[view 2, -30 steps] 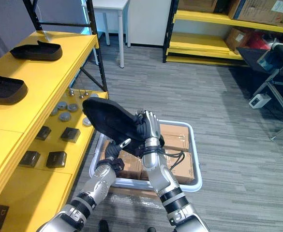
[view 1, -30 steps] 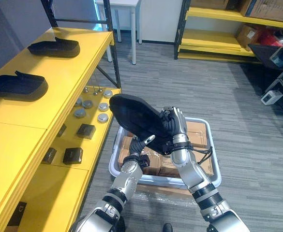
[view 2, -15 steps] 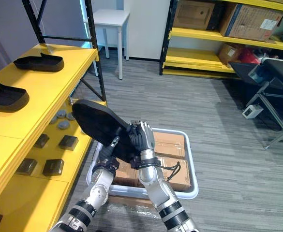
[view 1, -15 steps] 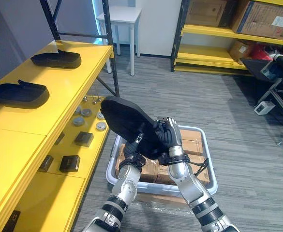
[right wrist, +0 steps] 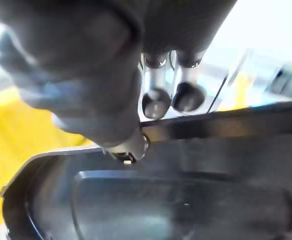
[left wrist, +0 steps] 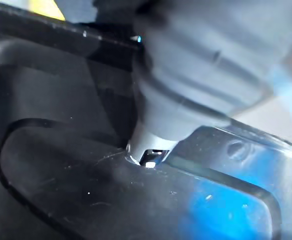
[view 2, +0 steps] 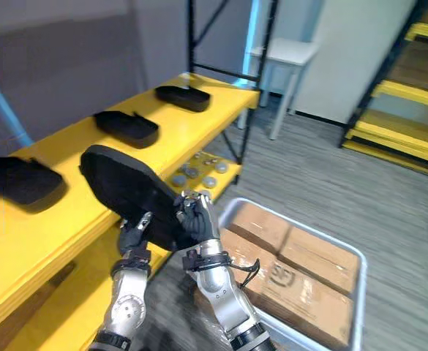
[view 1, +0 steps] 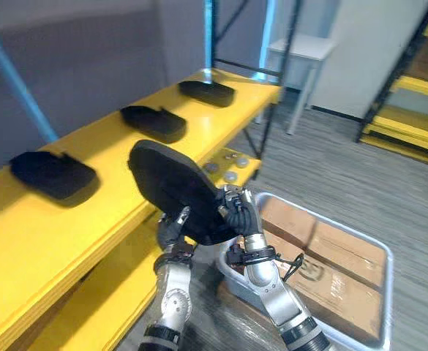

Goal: Walk over and take plastic housings, then place them on the shelf

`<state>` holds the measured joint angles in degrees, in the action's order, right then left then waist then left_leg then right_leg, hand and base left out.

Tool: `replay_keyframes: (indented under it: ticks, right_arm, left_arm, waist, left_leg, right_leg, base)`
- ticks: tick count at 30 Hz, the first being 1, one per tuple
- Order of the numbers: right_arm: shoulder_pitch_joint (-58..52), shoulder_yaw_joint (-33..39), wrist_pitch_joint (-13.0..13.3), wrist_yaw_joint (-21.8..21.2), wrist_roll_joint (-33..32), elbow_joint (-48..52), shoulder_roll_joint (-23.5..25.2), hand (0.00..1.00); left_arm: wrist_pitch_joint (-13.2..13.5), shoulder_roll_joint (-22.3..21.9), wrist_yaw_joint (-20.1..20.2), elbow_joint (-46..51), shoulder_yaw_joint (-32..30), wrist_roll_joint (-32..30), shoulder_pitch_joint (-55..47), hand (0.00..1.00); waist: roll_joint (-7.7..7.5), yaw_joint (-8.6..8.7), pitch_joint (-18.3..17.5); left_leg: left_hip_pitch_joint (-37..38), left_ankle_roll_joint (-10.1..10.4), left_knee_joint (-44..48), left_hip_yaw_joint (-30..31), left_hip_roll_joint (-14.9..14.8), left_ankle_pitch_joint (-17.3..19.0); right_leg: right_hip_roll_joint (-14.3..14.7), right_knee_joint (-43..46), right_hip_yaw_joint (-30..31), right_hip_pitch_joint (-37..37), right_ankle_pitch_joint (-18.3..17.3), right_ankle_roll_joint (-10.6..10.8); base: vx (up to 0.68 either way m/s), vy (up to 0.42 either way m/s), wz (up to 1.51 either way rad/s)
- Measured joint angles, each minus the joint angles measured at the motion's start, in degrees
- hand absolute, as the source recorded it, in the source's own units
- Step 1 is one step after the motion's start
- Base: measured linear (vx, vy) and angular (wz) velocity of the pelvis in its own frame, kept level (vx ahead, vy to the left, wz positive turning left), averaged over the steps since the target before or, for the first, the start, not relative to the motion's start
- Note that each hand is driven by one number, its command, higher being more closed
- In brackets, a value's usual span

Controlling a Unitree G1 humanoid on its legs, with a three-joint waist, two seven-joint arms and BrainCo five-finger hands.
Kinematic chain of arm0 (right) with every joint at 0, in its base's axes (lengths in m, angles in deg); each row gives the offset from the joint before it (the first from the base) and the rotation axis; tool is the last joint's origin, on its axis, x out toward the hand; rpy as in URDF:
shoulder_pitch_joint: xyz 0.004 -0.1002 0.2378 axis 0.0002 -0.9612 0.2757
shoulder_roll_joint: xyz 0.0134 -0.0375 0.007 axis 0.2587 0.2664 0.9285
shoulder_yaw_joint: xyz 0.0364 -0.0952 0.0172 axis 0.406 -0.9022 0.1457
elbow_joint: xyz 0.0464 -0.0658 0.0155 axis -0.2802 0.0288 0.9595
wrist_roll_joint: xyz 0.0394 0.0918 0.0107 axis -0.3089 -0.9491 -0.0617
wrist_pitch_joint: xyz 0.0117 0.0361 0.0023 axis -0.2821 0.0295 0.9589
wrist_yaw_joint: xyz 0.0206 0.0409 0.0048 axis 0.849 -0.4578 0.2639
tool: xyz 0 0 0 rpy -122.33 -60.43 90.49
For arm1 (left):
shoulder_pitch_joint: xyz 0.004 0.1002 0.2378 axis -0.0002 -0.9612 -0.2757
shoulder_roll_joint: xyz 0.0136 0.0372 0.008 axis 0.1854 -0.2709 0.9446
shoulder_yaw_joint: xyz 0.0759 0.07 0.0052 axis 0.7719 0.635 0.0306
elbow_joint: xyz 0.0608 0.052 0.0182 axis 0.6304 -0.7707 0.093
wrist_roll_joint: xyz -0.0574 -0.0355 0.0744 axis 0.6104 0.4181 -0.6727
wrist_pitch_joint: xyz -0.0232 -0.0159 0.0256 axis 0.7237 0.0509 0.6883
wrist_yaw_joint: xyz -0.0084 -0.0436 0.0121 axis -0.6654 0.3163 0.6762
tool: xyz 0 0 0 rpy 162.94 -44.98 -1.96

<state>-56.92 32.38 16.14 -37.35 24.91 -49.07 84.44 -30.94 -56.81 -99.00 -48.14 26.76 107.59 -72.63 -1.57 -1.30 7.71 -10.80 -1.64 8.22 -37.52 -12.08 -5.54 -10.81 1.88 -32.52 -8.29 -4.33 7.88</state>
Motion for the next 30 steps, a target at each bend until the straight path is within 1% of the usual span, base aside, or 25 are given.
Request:
replay_keyframes:
  ticks: [2, 3, 4, 5, 6, 7, 8, 9, 10, 11, 12, 14, 15, 16, 17, 18, 19, 20, 21, 23, 25, 27, 28, 29, 30]
  right_arm:
    - [-0.21, -0.10, 0.37, -1.00, -0.01, 0.70, 0.22, 0.00]
    - [-0.71, 0.39, 0.39, -1.80, -0.04, 0.78, 0.13, 0.00]
    - [-1.29, 0.84, 0.39, -2.07, -0.10, 0.78, 0.09, 0.00]
    - [-2.63, 1.80, 0.40, -2.51, -0.23, 1.36, -0.14, 0.00]
    - [-3.31, 2.36, 0.41, -2.80, -0.23, 1.81, -0.24, 0.00]
    - [-4.20, 2.92, 0.48, -3.04, -0.25, 2.07, -0.49, 0.00]
    - [-4.69, 3.18, 0.75, -3.10, -0.29, 2.18, -0.74, 0.00]
    - [-5.06, 3.42, 0.90, -3.14, -0.35, 2.33, -0.77, 0.00]
    - [-6.23, 4.11, 1.09, -3.53, -0.72, 2.90, -0.78, 0.00]
    - [-7.96, 5.40, 1.09, -4.00, -1.29, 4.34, -0.74, 0.00]
    - [-8.72, 6.18, 1.10, -4.05, -1.33, 4.95, -0.77, 0.00]
    - [-11.75, 10.95, 0.96, -4.18, -1.35, 6.36, -0.52, 0.00]
    - [-12.65, 13.25, 0.65, -3.80, -1.49, 6.60, -0.36, 0.00]
    - [-14.24, 19.14, -0.43, -2.82, -1.96, 6.69, -0.04, 0.00]
    - [-15.63, 24.09, -1.52, -1.54, -2.55, 6.77, 0.13, 0.00]
    - [-16.29, 25.87, -1.85, -0.94, -2.67, 6.71, -0.37, 0.00]
    - [-17.88, 27.54, -2.68, -0.48, -2.72, 6.66, -1.91, 0.00]
    - [-18.68, 27.58, -2.84, -0.46, -2.72, 6.67, -2.30, 0.00]
    - [-20.70, 27.49, -2.86, -0.74, -2.72, 6.73, -2.29, 0.00]
    - [-20.94, 27.04, -2.91, -1.21, -2.72, 6.80, -2.19, 0.00]
    - [-21.25, 27.15, -2.90, -1.38, -3.07, 6.85, -2.36, 0.00]
    - [-22.19, 27.35, -2.89, -1.71, -4.11, 6.89, -2.36, 0.00]
    - [-22.74, 27.39, -2.89, -1.87, -4.54, 6.91, -2.55, 0.00]
    - [-22.98, 27.31, -2.88, -2.12, -5.44, 6.92, -2.99, 0.00]
    - [-23.05, 27.31, -2.84, -2.28, -5.65, 6.97, -3.27, 0.00]
  left_arm:
    - [-0.89, 0.82, -0.04, 6.04, -1.62, -5.38, -3.80, 1.00]
    - [-1.40, 1.49, -0.01, 8.62, -2.25, -9.69, -5.61, 1.00]
    - [-1.64, 1.53, 0.04, 9.75, -2.43, -12.00, -6.44, 1.00]
    - [-2.43, 1.90, 0.14, 12.32, -2.47, -16.26, -7.70, 1.00]
    - [-2.92, 2.41, 0.34, 13.16, -2.38, -17.96, -7.87, 1.00]
    - [-3.34, 3.71, 0.48, 14.23, -2.24, -21.66, -7.71, 1.00]
    - [-3.34, 5.52, 0.47, 15.15, -1.89, -24.01, -7.52, 1.00]
    - [-3.34, 6.05, 0.52, 15.46, -1.77, -24.86, -7.52, 1.00]
    - [-3.34, 6.85, 0.70, 15.76, -1.39, -26.65, -7.49, 1.00]
    - [-3.34, 6.95, 1.18, 16.21, -0.80, -27.70, -7.50, 1.00]
    - [-3.34, 6.81, 1.49, 16.64, -0.63, -27.87, -7.52, 1.00]
    - [-3.00, 6.60, 1.94, 17.79, -0.56, -28.51, -7.19, 1.00]
    - [-2.88, 6.43, 1.61, 17.79, -1.27, -28.41, -7.04, 1.00]
    - [-2.21, 7.13, 1.55, 18.24, -2.71, -28.47, -7.86, 1.00]
    - [-1.72, 8.11, 1.42, 19.23, -4.05, -28.37, -9.19, 1.00]
    - [-1.29, 8.23, 1.44, 19.41, -4.93, -28.33, -9.88, 1.00]
    - [-1.08, 7.40, 1.46, 20.87, -6.39, -27.81, -12.51, 1.00]
    - [-0.99, 7.31, 1.46, 21.82, -6.66, -27.43, -13.92, 1.00]
    - [-0.90, 7.11, 1.93, 23.67, -6.25, -26.08, -15.20, 1.00]
    - [-0.90, 6.24, 2.69, 24.30, -5.13, -25.05, -15.17, 1.00]
    - [-0.93, 5.12, 3.70, 24.33, -3.12, -25.06, -14.69, 1.00]
    - [-0.96, 3.93, 4.19, 24.35, -2.41, -24.93, -14.09, 1.00]
    - [-0.96, 3.20, 4.18, 24.31, -2.43, -24.37, -13.68, 1.00]
    - [-0.96, 3.01, 4.10, 24.27, -2.45, -23.84, -13.70, 1.00]
    - [-0.95, 3.02, 4.08, 24.27, -2.48, -23.80, -13.74, 1.00]
  waist:
    - [-0.07, -0.94, -0.05]
    - [0.24, -1.18, -0.18]
    - [0.51, -1.20, -0.34]
    - [0.45, -1.11, -0.26]
    - [0.37, -0.91, -0.21]
    - [0.45, -0.08, -0.15]
    - [0.66, 0.55, -0.01]
    - [0.84, 0.62, 0.16]
    - [1.19, 0.60, 0.40]
    - [1.40, 0.63, 0.56]
    - [1.37, 0.71, 0.55]
    - [1.27, 2.08, 0.56]
    - [1.13, 2.27, 0.50]
    - [0.75, 2.22, 0.34]
    - [-0.41, 2.14, 0.26]
    - [-0.11, 2.09, 0.54]
    - [1.48, 1.41, 0.46]
    - [1.91, 1.01, 0.40]
    - [2.06, 0.35, 0.29]
    - [2.08, 0.43, 0.31]
    - [2.31, 0.94, 0.26]
    - [2.43, 1.72, 0.33]
    - [2.76, 2.08, 0.87]
    - [3.09, 2.11, 1.15]
    - [3.15, 2.21, 1.15]
  left_leg:
    - [-0.10, -0.88, -0.46, 2.04, 3.96, 1.40]
    - [0.15, -1.30, -0.63, 4.01, 5.99, 2.36]
    - [0.44, -1.45, -0.96, 5.16, 6.82, 2.55]
    - [1.95, -1.84, -2.12, 7.51, 8.65, 2.84]
    - [2.74, -2.27, -2.55, 9.03, 9.67, 3.12]
    - [4.39, -2.90, -3.61, 12.47, 11.08, 3.54]
    - [5.59, -4.13, -4.29, 15.84, 11.98, 4.02]
    - [6.39, -4.21, -4.59, 17.18, 12.17, 4.11]
    - [7.68, -4.21, -4.78, 19.75, 12.46, 4.26]
    - [8.50, -4.06, -4.91, 22.59, 12.83, 4.45]
    - [8.67, -3.96, -5.03, 23.92, 13.07, 4.52]
    - [9.03, -3.32, -4.79, 29.86, 14.06, 4.85]
    - [9.08, -2.93, -4.41, 31.11, 14.30, 5.10]
    - [9.16, -1.83, -3.61, 32.68, 14.90, 5.84]
    - [9.05, -0.63, -2.78, 34.15, 16.28, 6.94]
    - [9.15, -0.42, -2.27, 34.74, 16.29, 7.66]
    - [8.83, 1.07, -1.29, 34.63, 14.55, 8.83]
    - [8.72, 1.37, -1.03, 34.54, 13.63, 9.04]
    - [7.93, 2.35, -0.57, 34.69, 11.36, 9.64]
    - [7.36, 2.95, -0.57, 35.44, 10.40, 9.93]
    - [5.85, 3.50, -0.34, 35.81, 9.95, 10.08]
    - [4.23, 3.96, 0.77, 27.13, 6.56, 10.83]
    - [3.75, 3.91, 2.15, 20.53, 3.22, 10.56]
    - [3.48, 3.37, 3.83, 17.78, 0.77, 10.23]
    - [2.77, 3.40, 5.52, 17.11, -0.49, 10.45]
  right_leg:
    - [-3.32, 1.95, -3.33, -1.60, -1.00, 1.21]
    - [-6.02, 7.12, -5.17, -1.42, -1.66, 1.43]
    - [-7.55, 11.16, -5.84, -0.82, -1.86, 1.16]
    - [-11.48, 21.64, -5.88, 0.99, -1.71, 0.35]
    - [-13.56, 27.29, -5.07, 2.26, -0.75, -1.26]
    - [-15.82, 37.67, 0.08, 5.75, 2.04, -5.95]
    - [-13.99, 44.35, 7.14, 9.44, -1.22, -4.29]
    - [-12.48, 45.72, 9.52, 10.87, -3.13, -3.71]
    - [-9.53, 44.65, 12.04, 12.86, -5.77, -3.89]
    - [-7.02, 40.85, 13.70, 14.57, -7.27, -4.00]
    - [-5.78, 37.97, 15.08, 15.36, -7.71, -3.61]
    - [-1.98, 25.15, 21.95, 17.46, -7.65, -3.19]
    - [-1.46, 22.56, 23.52, 17.53, -7.55, -3.27]
    - [-0.94, 17.95, 25.81, 17.37, -5.24, -3.81]
    - [-1.92, 14.82, 26.12, 16.76, 0.12, -3.71]
    - [-2.33, 14.49, 25.51, 16.03, -0.11, -1.62]
    - [-0.59, 12.05, 25.02, 14.70, 0.36, -2.24]
    - [0.31, 10.71, 24.72, 14.06, 1.00, -2.65]
    - [2.75, 6.39, 23.60, 12.40, 2.52, -3.91]
    - [3.85, 4.18, 22.40, 11.53, 3.18, -4.49]
    - [3.91, 2.90, 19.62, 10.73, 3.22, -4.56]
    - [3.25, 2.72, 15.92, 10.06, 3.22, -4.58]
    - [2.54, 2.92, 14.11, 9.04, 3.17, -4.64]
    - [1.35, 3.21, 13.54, 8.20, 3.13, -4.63]
    - [0.58, 3.38, 12.93, 7.96, 3.12, -4.61]
  base:
    - [0.25, 0.196, 0.86]
    - [0.27, 0.191, 0.93]
    - [0.25, 0.236, 1.05]
    - [0.19, 0.223, 0.92]
    - [0.21, 0.272, 1.25]
    - [0.21, 0.179, 1.40]
    - [0.21, 0.113, 1.40]
    - [0.24, -0.005, 1.31]
    - [0.24, -0.051, 1.23]
    - [0.28, -0.086, 1.24]
    - [0.21, -0.095, 1.34]
    - [0.20, -0.171, 1.39]
    - [0.21, -0.227, 1.23]
    - [0.18, -0.226, 1.01]
    - [0.18, -0.247, 0.90]
    - [0.18, -0.234, 0.50]
    - [0.14, -0.163, 0.09]
    - [0.21, -0.202, -0.05]
    - [0.17, -0.167, -0.03]
    - [0.14, -0.154, 0.21]
    - [0.10, -0.084, 0.64]
    - [0.09, -0.019, 0.93]
    - [0.11, 0.060, 0.93]
    - [0.11, 0.105, 0.87]
    - [0.13, 0.235, 0.66]
